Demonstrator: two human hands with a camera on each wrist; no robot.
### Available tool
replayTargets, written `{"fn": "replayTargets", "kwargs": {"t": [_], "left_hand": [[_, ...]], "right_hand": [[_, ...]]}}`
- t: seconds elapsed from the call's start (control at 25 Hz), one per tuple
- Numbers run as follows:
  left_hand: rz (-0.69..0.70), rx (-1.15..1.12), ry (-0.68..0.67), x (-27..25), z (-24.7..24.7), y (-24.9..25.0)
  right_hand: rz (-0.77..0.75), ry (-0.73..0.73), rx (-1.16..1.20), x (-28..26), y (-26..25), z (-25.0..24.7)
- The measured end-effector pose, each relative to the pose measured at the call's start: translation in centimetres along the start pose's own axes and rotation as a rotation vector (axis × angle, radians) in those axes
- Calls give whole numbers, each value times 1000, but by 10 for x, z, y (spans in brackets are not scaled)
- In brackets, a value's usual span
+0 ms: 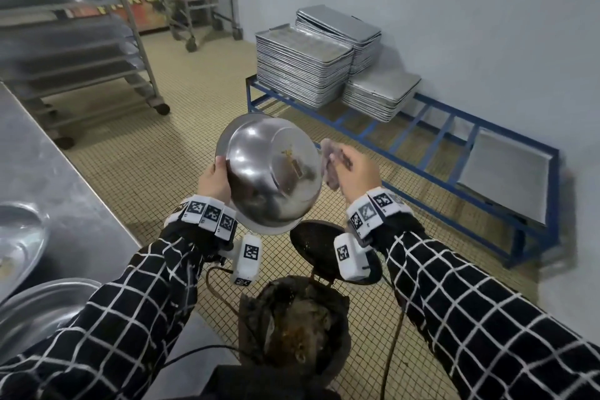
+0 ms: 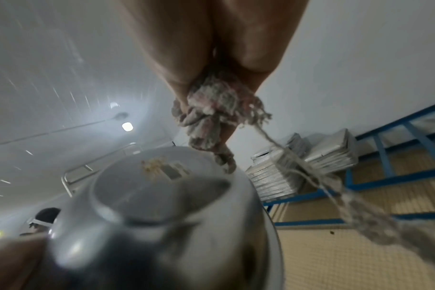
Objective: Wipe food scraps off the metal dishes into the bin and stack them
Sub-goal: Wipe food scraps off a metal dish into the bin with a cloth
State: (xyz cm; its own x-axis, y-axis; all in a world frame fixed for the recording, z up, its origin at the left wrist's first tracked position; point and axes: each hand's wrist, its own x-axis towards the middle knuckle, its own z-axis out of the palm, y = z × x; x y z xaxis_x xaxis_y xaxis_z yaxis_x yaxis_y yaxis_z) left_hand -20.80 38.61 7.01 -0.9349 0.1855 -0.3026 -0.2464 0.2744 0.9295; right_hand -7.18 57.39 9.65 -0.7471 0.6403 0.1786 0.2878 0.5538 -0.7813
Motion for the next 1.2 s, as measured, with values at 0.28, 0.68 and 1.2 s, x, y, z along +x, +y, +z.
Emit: {"fn": "replayTargets", "kwargs": {"t": [0.28,0.68,1.2], "left_hand": [[16,-107,-43,-7,5,-2],[75,-182,51,-32,10,14],[149,-171,21,-69,24,37]], "right_hand": [[-238,-138,-105,16,-30,27],[39,-29,-2,-71,39,32],[-296,170,-59,-16,-2,5]]}}
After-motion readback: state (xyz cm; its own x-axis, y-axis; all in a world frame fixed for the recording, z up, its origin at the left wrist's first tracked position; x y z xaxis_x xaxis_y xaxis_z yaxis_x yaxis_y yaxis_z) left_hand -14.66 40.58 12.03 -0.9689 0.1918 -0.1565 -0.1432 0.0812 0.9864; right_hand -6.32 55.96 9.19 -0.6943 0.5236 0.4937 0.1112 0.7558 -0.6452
